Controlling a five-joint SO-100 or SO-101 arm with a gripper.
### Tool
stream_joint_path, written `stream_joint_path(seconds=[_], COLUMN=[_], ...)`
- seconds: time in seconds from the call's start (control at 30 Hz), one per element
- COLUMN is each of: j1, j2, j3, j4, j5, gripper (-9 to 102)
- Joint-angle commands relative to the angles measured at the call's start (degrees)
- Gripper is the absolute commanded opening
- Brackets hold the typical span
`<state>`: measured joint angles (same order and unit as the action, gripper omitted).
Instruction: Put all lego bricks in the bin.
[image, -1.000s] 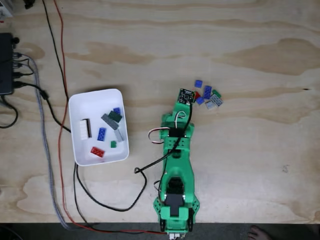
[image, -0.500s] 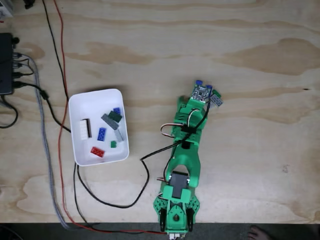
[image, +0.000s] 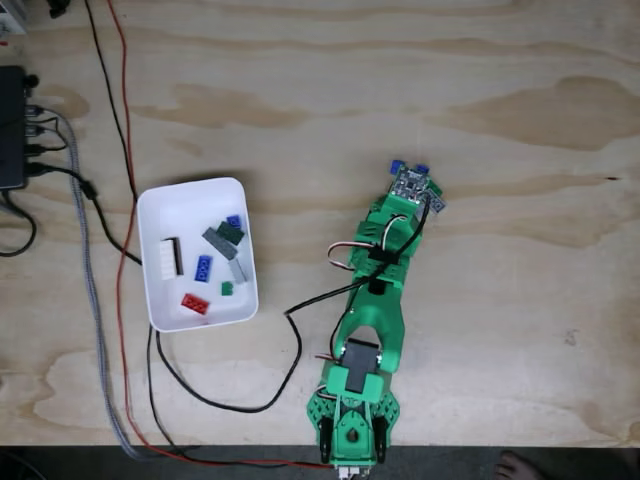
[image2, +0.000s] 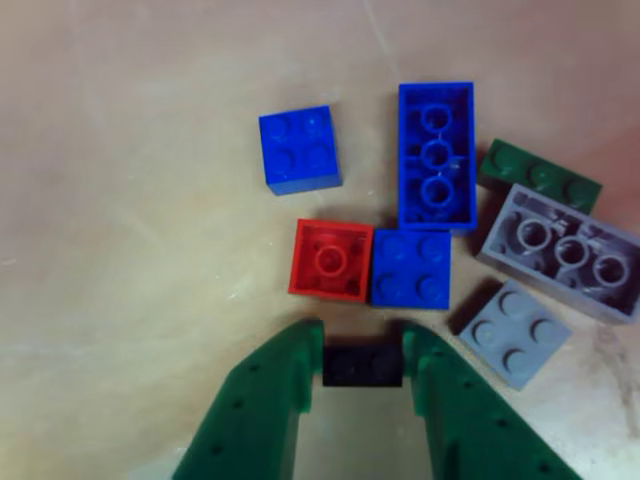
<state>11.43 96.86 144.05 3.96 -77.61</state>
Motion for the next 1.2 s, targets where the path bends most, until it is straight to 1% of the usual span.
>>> stream_joint_path(seconds=[0.0, 0.03, 0.1, 0.17, 0.23, 0.3, 0.33, 0.4, 0.47, 0.57, 0.63, 0.67, 0.7, 0.8, 0.83, 0.9, 0.93, 0.97, 1.03, 1.1, 1.17], j1=[-3.43, -7.21, -11.16, -17.14, -26.46, -37.0, -41.48, -46.67, -51.5, -58.62, -60.03, -60.29, -60.29, -58.8, -57.13, -50.71, -45.7, -40.17, -28.04, -17.75, -11.78], j2=[8.79, 13.01, 27.42, 43.15, 50.27, 47.2, 43.86, 36.04, 29.09, 18.46, 12.83, 10.55, 9.49, 10.9, 12.92, 19.51, 23.29, 27.69, 33.93, 34.89, 31.38], j3=[1.41, 1.49, 2.11, 1.93, -6.06, -17.58, -23.73, -34.72, -40.96, -41.75, -41.13, -40.43, -39.73, -38.67, -38.67, -38.06, -36.74, -32.87, -22.41, -10.02, 1.93], j4=[7.56, 10.55, 20.39, 30.23, 44.65, 56.69, 60.82, 66.62, 69.43, 68.99, 67.06, 65.39, 64.07, 62.05, 62.05, 61.88, 61.08, 58.36, 51.15, 40.52, 28.39], j5=[2.72, 4.66, 8.17, 11.95, 17.4, 24.43, 28.13, 33.22, 35.68, 38.32, 39.64, 39.99, 40.43, 42.01, 42.1, 41.13, 38.85, 34.98, 24.26, 13.89, 5.89], gripper=[0, 0, 0, 0, 0, 0, 0, 0, 0, 0, 1, 5, 12, 27, 28, 28, 28, 26, 25, 24, 24])
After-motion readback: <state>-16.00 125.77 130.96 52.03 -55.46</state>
